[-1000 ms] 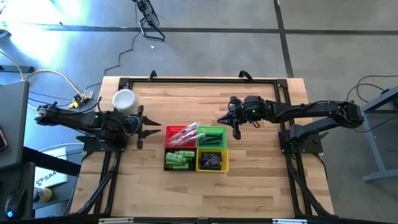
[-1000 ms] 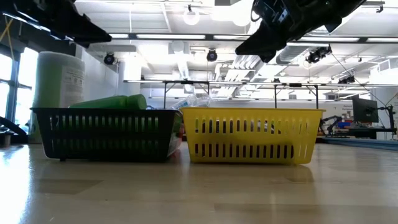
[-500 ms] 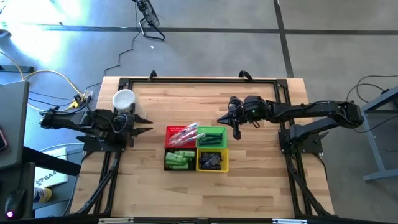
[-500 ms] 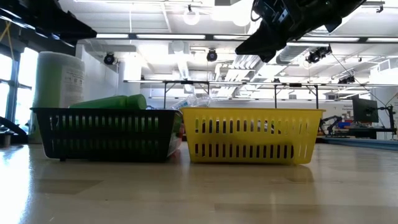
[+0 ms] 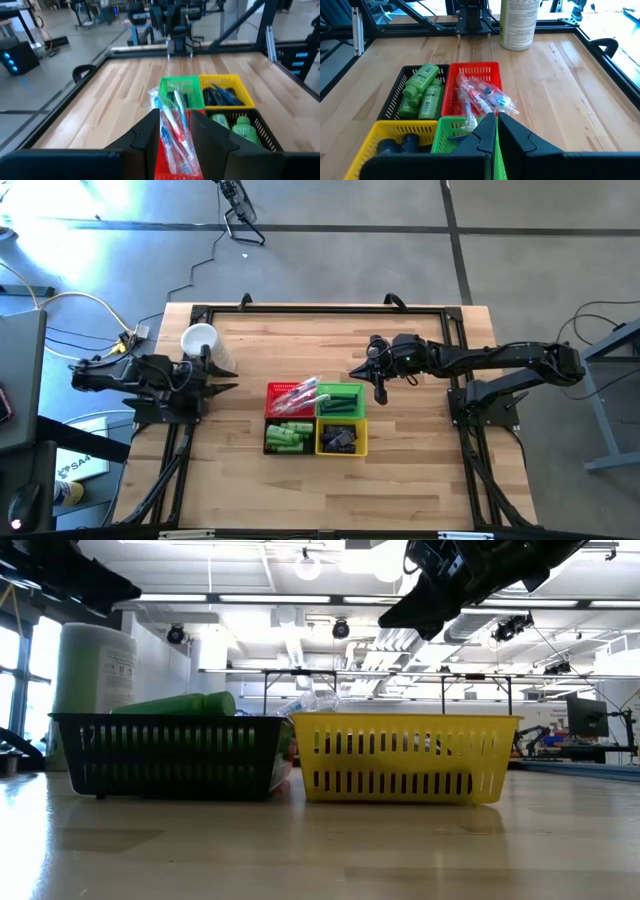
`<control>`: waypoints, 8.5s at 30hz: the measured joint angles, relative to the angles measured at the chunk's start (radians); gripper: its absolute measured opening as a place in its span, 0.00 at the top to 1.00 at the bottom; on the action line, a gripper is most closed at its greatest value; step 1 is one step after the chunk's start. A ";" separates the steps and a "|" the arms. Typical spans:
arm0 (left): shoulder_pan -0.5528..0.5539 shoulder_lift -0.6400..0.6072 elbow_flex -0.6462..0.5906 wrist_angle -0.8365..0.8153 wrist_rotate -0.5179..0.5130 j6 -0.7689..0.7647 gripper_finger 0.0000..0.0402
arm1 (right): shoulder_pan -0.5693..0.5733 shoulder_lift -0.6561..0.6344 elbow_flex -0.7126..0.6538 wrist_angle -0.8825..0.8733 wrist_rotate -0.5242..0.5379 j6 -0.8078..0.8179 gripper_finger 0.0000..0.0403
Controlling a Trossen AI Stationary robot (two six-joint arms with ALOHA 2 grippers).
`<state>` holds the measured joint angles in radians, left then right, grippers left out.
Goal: Pick & Place Travel size toiletries
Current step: Return to Home Position
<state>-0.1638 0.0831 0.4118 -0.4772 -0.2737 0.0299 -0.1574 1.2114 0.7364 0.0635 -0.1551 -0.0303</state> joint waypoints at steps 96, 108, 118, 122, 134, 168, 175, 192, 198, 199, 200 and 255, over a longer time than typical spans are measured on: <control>0.000 -0.026 -0.401 0.500 0.207 0.044 0.74 | -0.011 0.000 0.000 0.031 0.019 0.022 0.97; 0.000 -0.026 -0.401 0.501 0.207 0.043 0.74 | -0.054 -0.017 -0.001 -0.010 -0.006 0.053 0.97; 0.000 -0.026 -0.401 0.501 0.207 0.043 0.74 | -0.054 -0.167 -0.001 -0.111 -0.001 0.039 0.97; 0.000 -0.026 -0.401 0.501 0.207 0.043 0.74 | -0.044 -0.224 -0.023 -0.102 0.000 0.058 0.97; 0.000 -0.026 -0.401 0.501 0.207 0.043 0.74 | -0.013 -0.508 -0.245 0.000 0.074 0.117 0.97; 0.000 -0.026 -0.402 0.501 0.207 0.043 0.74 | -0.013 -1.143 -0.364 -0.263 0.125 0.229 0.97; 0.000 -0.026 -0.402 0.501 0.207 0.043 0.74 | -0.013 -1.202 -0.364 -0.319 0.127 0.229 0.97; 0.000 -0.026 -0.402 0.501 0.207 0.043 0.74 | -0.013 -1.204 -0.435 -0.307 0.158 0.203 0.97; 0.000 -0.026 -0.402 0.501 0.207 0.043 0.74 | -0.013 -1.205 -0.550 -0.165 0.181 0.202 0.97; 0.000 -0.026 -0.402 0.501 0.207 0.043 0.74 | -0.013 -1.205 -0.568 -0.145 0.184 0.202 0.97; 0.000 -0.026 -0.402 0.501 0.207 0.043 0.74 | -0.013 -1.205 -0.584 -0.127 0.183 0.199 0.97; 0.000 -0.026 -0.402 0.501 0.207 0.043 0.74 | -0.013 -1.195 -0.730 -0.045 0.152 0.139 0.97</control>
<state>-0.1638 0.0570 0.0101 0.0242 -0.0669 0.0731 -0.1699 0.0166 0.0063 0.0189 -0.0032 0.1082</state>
